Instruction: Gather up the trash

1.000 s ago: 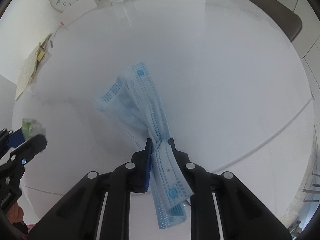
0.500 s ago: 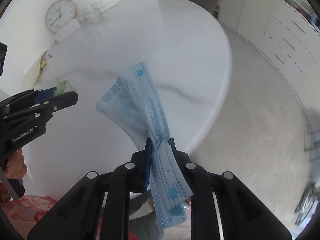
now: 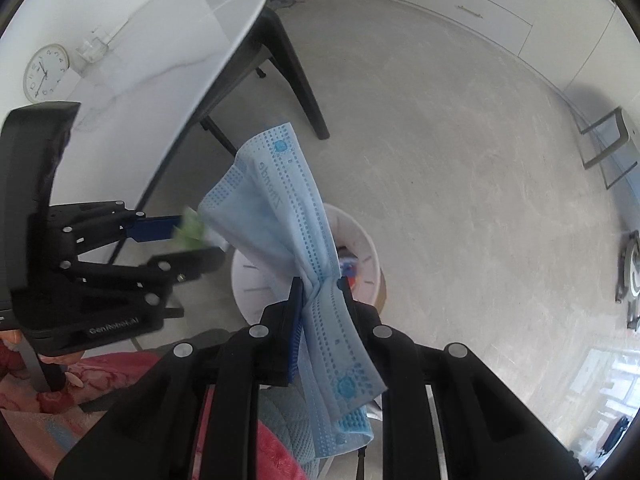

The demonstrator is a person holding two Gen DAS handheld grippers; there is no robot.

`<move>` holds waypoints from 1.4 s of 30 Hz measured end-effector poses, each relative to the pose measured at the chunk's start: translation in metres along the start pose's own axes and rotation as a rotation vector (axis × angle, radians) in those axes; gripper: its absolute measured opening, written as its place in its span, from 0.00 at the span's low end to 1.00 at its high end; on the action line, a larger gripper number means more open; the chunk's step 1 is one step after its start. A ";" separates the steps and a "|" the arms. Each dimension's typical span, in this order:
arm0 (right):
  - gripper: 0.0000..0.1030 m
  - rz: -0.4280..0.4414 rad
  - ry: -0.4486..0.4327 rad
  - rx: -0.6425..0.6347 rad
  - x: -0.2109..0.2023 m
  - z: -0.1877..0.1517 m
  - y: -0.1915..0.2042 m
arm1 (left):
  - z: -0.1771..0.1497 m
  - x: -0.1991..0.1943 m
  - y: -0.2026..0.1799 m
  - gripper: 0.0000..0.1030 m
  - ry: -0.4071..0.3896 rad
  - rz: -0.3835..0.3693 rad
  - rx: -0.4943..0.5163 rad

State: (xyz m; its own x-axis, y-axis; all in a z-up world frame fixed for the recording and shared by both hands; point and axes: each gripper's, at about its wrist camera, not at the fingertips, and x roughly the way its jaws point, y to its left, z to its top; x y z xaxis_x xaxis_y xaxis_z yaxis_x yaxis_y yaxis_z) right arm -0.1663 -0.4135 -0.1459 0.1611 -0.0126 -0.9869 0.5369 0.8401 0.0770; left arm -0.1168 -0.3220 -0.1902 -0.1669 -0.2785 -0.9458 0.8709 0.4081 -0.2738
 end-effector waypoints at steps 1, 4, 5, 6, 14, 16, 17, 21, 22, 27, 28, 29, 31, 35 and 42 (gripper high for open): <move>0.17 0.002 0.002 0.000 0.000 -0.002 -0.003 | -0.002 0.000 -0.006 0.56 -0.006 0.009 0.004; 0.17 0.014 0.008 -0.001 0.006 -0.002 -0.005 | -0.006 -0.009 -0.019 0.77 -0.056 0.048 0.011; 0.17 0.022 0.007 -0.005 0.007 -0.002 -0.007 | -0.005 -0.013 -0.019 0.80 -0.067 0.058 0.010; 0.17 0.027 0.006 -0.010 0.007 -0.002 -0.010 | -0.006 -0.016 -0.017 0.81 -0.071 0.063 0.008; 0.18 0.063 0.011 -0.057 0.015 -0.007 -0.020 | -0.019 -0.049 -0.002 0.87 -0.111 0.164 -0.029; 0.20 0.074 0.024 -0.076 0.026 -0.006 -0.017 | -0.023 -0.061 0.005 0.87 -0.133 0.193 -0.054; 0.20 0.080 0.034 -0.088 0.034 -0.006 -0.013 | -0.024 -0.065 0.006 0.87 -0.139 0.203 -0.066; 0.29 0.081 0.081 -0.153 0.071 -0.008 0.007 | -0.030 -0.080 0.023 0.87 -0.163 0.244 -0.128; 0.45 0.082 0.097 -0.166 0.080 -0.009 0.011 | -0.032 -0.084 0.029 0.87 -0.164 0.253 -0.146; 0.94 0.030 0.141 -0.196 0.124 -0.013 0.028 | -0.043 -0.092 0.047 0.87 -0.162 0.287 -0.213; 0.94 0.023 0.158 -0.192 0.131 -0.014 0.030 | -0.045 -0.093 0.050 0.87 -0.160 0.293 -0.227; 0.94 0.018 0.180 -0.184 0.137 -0.014 0.031 | -0.046 -0.094 0.053 0.87 -0.160 0.296 -0.238; 0.96 -0.005 0.196 -0.169 0.139 -0.012 0.031 | -0.048 -0.093 0.056 0.87 -0.160 0.303 -0.254; 0.98 -0.023 0.145 -0.175 0.115 -0.004 0.038 | -0.051 -0.097 0.060 0.87 -0.179 0.311 -0.283; 0.98 -0.039 -0.030 -0.243 0.035 0.033 0.075 | -0.055 -0.136 0.069 0.87 -0.281 0.364 -0.384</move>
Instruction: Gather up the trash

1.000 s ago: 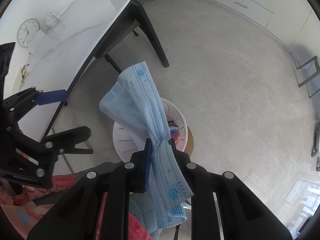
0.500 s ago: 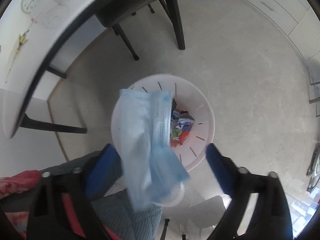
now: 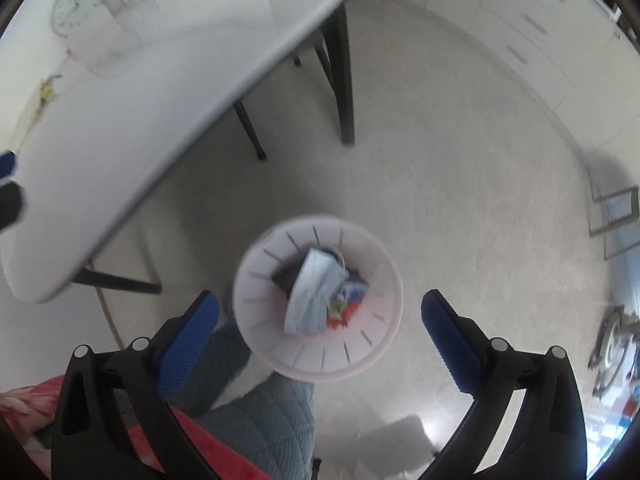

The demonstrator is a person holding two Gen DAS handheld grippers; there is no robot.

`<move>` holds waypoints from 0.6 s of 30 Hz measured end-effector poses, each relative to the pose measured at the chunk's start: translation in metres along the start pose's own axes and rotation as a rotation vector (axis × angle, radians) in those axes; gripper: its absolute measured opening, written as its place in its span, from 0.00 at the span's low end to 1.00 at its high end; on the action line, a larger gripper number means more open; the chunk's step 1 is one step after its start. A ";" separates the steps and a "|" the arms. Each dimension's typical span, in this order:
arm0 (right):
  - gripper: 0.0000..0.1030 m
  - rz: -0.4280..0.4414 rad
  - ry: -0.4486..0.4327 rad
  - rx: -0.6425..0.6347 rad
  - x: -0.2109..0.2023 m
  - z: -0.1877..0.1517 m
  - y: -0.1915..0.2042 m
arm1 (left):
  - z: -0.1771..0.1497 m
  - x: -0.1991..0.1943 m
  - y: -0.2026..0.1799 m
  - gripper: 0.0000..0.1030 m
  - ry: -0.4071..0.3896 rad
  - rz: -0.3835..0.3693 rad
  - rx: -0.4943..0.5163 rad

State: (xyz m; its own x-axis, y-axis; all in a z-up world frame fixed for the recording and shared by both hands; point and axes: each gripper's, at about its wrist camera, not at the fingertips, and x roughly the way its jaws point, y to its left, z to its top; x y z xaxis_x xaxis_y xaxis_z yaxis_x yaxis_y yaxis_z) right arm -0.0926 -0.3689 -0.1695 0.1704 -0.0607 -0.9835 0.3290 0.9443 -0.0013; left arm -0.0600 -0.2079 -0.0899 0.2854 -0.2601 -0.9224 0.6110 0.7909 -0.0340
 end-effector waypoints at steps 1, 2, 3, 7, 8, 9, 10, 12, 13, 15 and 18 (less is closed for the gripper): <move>0.98 0.003 -0.041 -0.021 -0.018 0.010 0.008 | 0.004 -0.011 0.006 0.87 -0.029 0.012 -0.026; 0.98 0.005 -0.066 -0.035 -0.028 0.016 0.012 | 0.007 -0.019 0.010 0.87 -0.050 0.020 -0.043; 0.98 0.007 -0.097 -0.055 -0.041 0.024 0.018 | 0.011 -0.030 0.016 0.87 -0.078 0.035 -0.064; 0.98 0.024 -0.206 -0.134 -0.087 0.050 0.046 | 0.023 -0.069 0.037 0.87 -0.165 0.097 -0.132; 0.98 0.034 -0.238 -0.154 -0.100 0.057 0.053 | 0.027 -0.080 0.044 0.87 -0.190 0.119 -0.157; 0.98 0.044 -0.273 -0.173 -0.113 0.064 0.060 | 0.029 -0.089 0.048 0.87 -0.208 0.135 -0.176; 0.98 0.053 -0.306 -0.189 -0.125 0.071 0.067 | 0.032 -0.102 0.055 0.87 -0.238 0.159 -0.208; 0.98 0.071 -0.361 -0.212 -0.147 0.083 0.078 | 0.035 -0.125 0.070 0.87 -0.296 0.202 -0.258; 0.98 0.084 -0.401 -0.229 -0.163 0.091 0.085 | 0.038 -0.143 0.077 0.88 -0.338 0.230 -0.286; 0.98 0.103 -0.460 -0.255 -0.187 0.102 0.095 | 0.043 -0.172 0.089 0.93 -0.405 0.287 -0.318; 0.98 0.131 -0.575 -0.284 -0.229 0.119 0.107 | 0.053 -0.212 0.098 0.93 -0.490 0.362 -0.334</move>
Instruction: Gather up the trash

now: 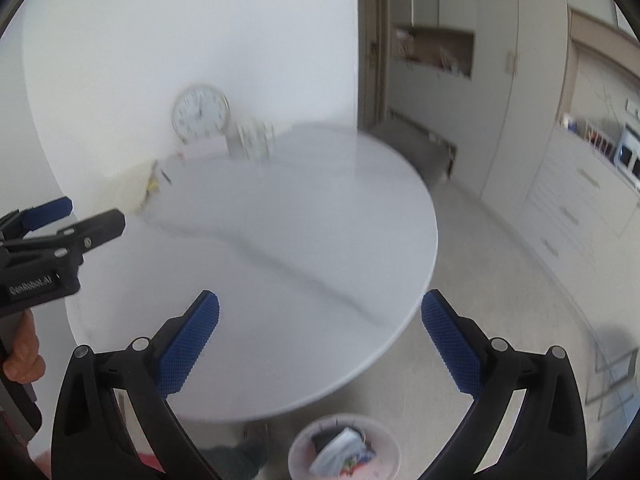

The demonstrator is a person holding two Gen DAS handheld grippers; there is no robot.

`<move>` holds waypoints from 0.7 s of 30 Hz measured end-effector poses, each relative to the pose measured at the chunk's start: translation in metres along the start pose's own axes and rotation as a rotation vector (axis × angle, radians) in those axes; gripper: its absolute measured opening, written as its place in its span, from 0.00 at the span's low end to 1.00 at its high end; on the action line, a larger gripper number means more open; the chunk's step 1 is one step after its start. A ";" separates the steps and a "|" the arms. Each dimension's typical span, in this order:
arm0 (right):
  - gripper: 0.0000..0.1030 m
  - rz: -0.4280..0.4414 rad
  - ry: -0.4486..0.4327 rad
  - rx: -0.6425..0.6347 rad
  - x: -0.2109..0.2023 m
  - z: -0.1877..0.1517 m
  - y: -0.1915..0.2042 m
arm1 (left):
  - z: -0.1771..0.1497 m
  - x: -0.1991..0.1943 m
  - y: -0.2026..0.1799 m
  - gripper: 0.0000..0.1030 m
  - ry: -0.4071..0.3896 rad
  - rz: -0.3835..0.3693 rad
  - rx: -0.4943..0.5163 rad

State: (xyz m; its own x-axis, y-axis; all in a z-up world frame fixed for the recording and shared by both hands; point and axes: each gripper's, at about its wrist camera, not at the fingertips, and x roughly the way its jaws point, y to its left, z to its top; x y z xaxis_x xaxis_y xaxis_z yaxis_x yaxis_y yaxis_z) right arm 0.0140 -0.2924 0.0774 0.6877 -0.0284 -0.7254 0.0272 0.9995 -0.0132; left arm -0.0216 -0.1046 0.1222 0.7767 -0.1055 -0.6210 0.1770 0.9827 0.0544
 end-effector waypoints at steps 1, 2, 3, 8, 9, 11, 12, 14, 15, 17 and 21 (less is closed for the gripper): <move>0.98 0.005 -0.035 -0.007 -0.007 0.012 0.002 | 0.007 -0.008 0.005 0.93 -0.023 0.009 -0.003; 0.98 0.013 -0.088 -0.013 -0.020 0.031 0.003 | 0.018 -0.018 0.010 0.93 -0.050 0.023 -0.006; 0.98 0.018 -0.117 -0.016 -0.027 0.043 0.004 | 0.027 -0.027 0.013 0.93 -0.073 0.034 -0.007; 0.98 0.014 -0.246 -0.035 -0.064 0.097 0.010 | 0.072 -0.063 0.027 0.93 -0.181 0.084 -0.012; 0.98 0.010 -0.258 -0.039 -0.069 0.103 0.011 | 0.078 -0.068 0.030 0.93 -0.189 0.095 -0.017; 0.98 0.001 -0.277 -0.047 -0.077 0.115 0.014 | 0.087 -0.072 0.031 0.93 -0.204 0.112 -0.023; 0.98 -0.003 -0.278 -0.046 -0.078 0.115 0.014 | 0.089 -0.074 0.033 0.93 -0.205 0.123 -0.027; 0.98 -0.022 -0.267 -0.039 -0.076 0.116 0.015 | 0.089 -0.072 0.033 0.93 -0.189 0.127 -0.041; 0.98 -0.031 -0.260 -0.031 -0.074 0.115 0.016 | 0.086 -0.072 0.032 0.93 -0.181 0.122 -0.048; 0.98 -0.034 -0.243 -0.019 -0.071 0.110 0.016 | 0.083 -0.067 0.033 0.93 -0.157 0.122 -0.062; 0.98 -0.025 -0.180 -0.018 -0.057 0.095 0.021 | 0.067 -0.054 0.034 0.93 -0.091 0.119 -0.056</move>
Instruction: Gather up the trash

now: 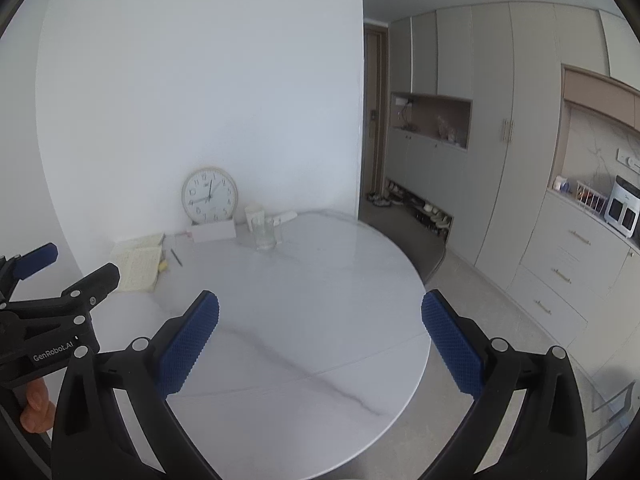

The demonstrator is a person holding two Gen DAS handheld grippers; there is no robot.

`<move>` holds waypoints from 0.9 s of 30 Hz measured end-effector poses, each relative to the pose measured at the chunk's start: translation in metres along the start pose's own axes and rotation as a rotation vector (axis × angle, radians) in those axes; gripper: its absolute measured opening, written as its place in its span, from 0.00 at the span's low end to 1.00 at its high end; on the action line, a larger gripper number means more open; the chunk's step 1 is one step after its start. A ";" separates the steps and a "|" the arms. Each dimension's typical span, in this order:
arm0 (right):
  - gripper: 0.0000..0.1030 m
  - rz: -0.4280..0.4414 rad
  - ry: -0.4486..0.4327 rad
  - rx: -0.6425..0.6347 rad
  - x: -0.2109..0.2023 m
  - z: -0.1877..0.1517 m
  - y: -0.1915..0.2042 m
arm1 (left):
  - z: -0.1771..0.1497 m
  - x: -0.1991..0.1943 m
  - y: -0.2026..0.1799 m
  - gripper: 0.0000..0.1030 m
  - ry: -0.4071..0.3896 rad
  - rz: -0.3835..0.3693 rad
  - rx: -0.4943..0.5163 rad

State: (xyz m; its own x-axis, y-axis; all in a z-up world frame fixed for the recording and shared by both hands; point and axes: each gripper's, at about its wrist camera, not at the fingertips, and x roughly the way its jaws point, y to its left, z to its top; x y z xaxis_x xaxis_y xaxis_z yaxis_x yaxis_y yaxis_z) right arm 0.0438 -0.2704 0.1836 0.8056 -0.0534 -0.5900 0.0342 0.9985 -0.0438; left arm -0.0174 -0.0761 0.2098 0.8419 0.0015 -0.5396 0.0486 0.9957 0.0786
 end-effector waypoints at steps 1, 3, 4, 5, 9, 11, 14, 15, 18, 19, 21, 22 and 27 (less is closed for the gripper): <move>0.98 -0.005 0.019 -0.003 0.006 -0.004 0.001 | -0.005 0.005 0.000 0.93 0.020 -0.001 0.001; 0.98 -0.019 0.075 0.004 0.018 -0.017 -0.001 | -0.013 0.010 0.000 0.93 0.049 -0.007 -0.005; 0.98 -0.018 0.088 0.006 0.022 -0.020 0.000 | -0.018 0.013 -0.001 0.93 0.068 -0.014 -0.009; 0.98 -0.011 0.108 0.006 0.027 -0.025 -0.001 | -0.021 0.016 -0.002 0.93 0.081 -0.020 -0.011; 0.98 -0.006 0.126 0.005 0.029 -0.026 0.002 | -0.023 0.017 -0.006 0.93 0.096 -0.023 -0.006; 0.98 -0.007 0.124 0.007 0.029 -0.025 0.003 | -0.023 0.016 -0.006 0.93 0.096 -0.025 -0.007; 0.98 -0.005 0.123 0.009 0.030 -0.024 0.003 | -0.020 0.016 -0.005 0.93 0.094 -0.025 -0.009; 0.98 -0.005 0.123 0.010 0.030 -0.024 0.004 | -0.020 0.017 -0.004 0.93 0.095 -0.025 -0.010; 0.98 -0.004 0.124 0.014 0.031 -0.023 0.004 | -0.020 0.020 -0.003 0.93 0.101 -0.025 -0.014; 0.98 -0.003 0.124 0.014 0.032 -0.024 0.004 | -0.020 0.021 -0.003 0.93 0.102 -0.026 -0.017; 0.98 -0.003 0.126 0.012 0.032 -0.024 0.004 | -0.021 0.023 -0.002 0.93 0.107 -0.028 -0.020; 0.98 -0.004 0.127 0.010 0.033 -0.024 0.005 | -0.021 0.024 -0.002 0.93 0.109 -0.030 -0.022; 0.98 -0.004 0.130 0.007 0.034 -0.024 0.006 | -0.021 0.026 -0.002 0.93 0.114 -0.029 -0.020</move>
State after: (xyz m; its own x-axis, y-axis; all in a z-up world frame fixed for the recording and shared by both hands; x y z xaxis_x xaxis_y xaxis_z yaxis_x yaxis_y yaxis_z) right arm 0.0575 -0.2663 0.1442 0.7223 -0.0587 -0.6891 0.0421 0.9983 -0.0408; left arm -0.0067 -0.0763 0.1779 0.7738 -0.0179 -0.6332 0.0601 0.9972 0.0453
